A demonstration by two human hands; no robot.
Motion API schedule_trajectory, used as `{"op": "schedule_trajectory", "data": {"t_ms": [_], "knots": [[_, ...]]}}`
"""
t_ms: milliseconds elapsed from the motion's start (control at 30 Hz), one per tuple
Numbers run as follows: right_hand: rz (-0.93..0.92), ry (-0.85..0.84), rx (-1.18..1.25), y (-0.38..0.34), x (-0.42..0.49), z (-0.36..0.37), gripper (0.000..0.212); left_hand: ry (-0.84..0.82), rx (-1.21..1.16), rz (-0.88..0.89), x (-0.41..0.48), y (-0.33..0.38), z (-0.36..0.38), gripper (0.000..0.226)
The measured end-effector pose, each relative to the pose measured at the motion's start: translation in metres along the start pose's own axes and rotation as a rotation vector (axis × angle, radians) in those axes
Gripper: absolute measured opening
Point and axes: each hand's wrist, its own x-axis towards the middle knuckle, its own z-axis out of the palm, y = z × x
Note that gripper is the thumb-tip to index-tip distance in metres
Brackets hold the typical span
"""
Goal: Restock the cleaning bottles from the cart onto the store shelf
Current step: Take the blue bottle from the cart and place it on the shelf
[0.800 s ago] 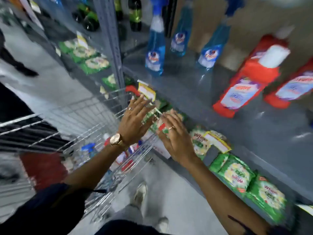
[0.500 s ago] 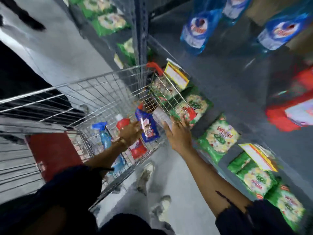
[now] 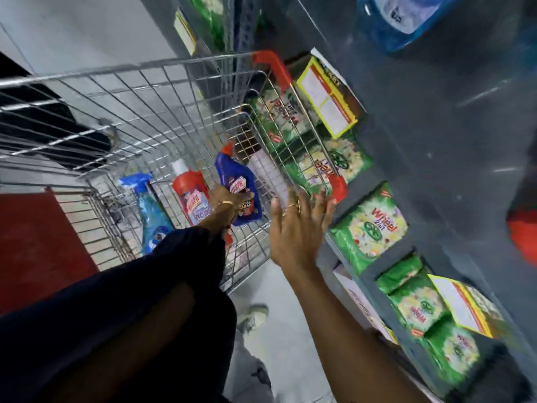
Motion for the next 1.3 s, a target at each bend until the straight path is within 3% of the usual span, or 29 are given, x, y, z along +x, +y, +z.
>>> {"op": "schedule_trajectory", "data": {"t_ms": [200, 333, 433, 500, 567, 700, 767, 900, 1067, 1300], "knots": [[-0.001, 0.001, 0.031, 0.001, -0.002, -0.003, 0.074, -0.033, 0.068, -0.002, -0.026, 0.029, -0.005, 0.066], [-0.016, -0.059, 0.062, 0.001, -0.001, -0.009, 0.078, -0.093, 0.13, 0.117, -0.047, 0.035, -0.03, 0.07], [-0.037, -0.184, 0.172, 0.008, -0.002, -0.021, 0.066, -0.156, 0.053, 0.261, -0.093, 0.051, -0.055, 0.066], [-0.018, -0.31, 0.401, 0.013, -0.008, -0.038, 0.062, -0.168, 0.063, 0.388, -0.131, 0.065, -0.076, 0.061], [0.067, -0.42, 0.798, 0.014, -0.024, -0.069, 0.064, -0.181, 0.056, 0.504, -0.167, 0.081, -0.096, 0.062], [0.047, -0.516, 1.259, 0.023, -0.077, -0.128, 0.032, -0.296, 0.057, 0.669, -0.248, 0.112, -0.116, 0.056], [0.062, -0.469, 1.416, 0.033, -0.099, -0.14, 0.02, -0.403, 0.039, 0.721, -0.286, 0.119, -0.111, 0.047], [0.203, -0.256, 1.592, 0.073, -0.142, -0.15, 0.023, -0.632, 0.063, 0.748, -0.339, 0.11, -0.076, 0.024], [0.355, -0.08, 1.625, 0.143, -0.203, -0.142, 0.017, -0.891, 0.084, 0.57, -0.371, 0.075, -0.018, 0.039], [0.452, 0.119, 1.682, 0.21, -0.274, -0.136, 0.026, -1.02, 0.28, 0.604, -0.412, 0.051, 0.055, 0.026]]}}
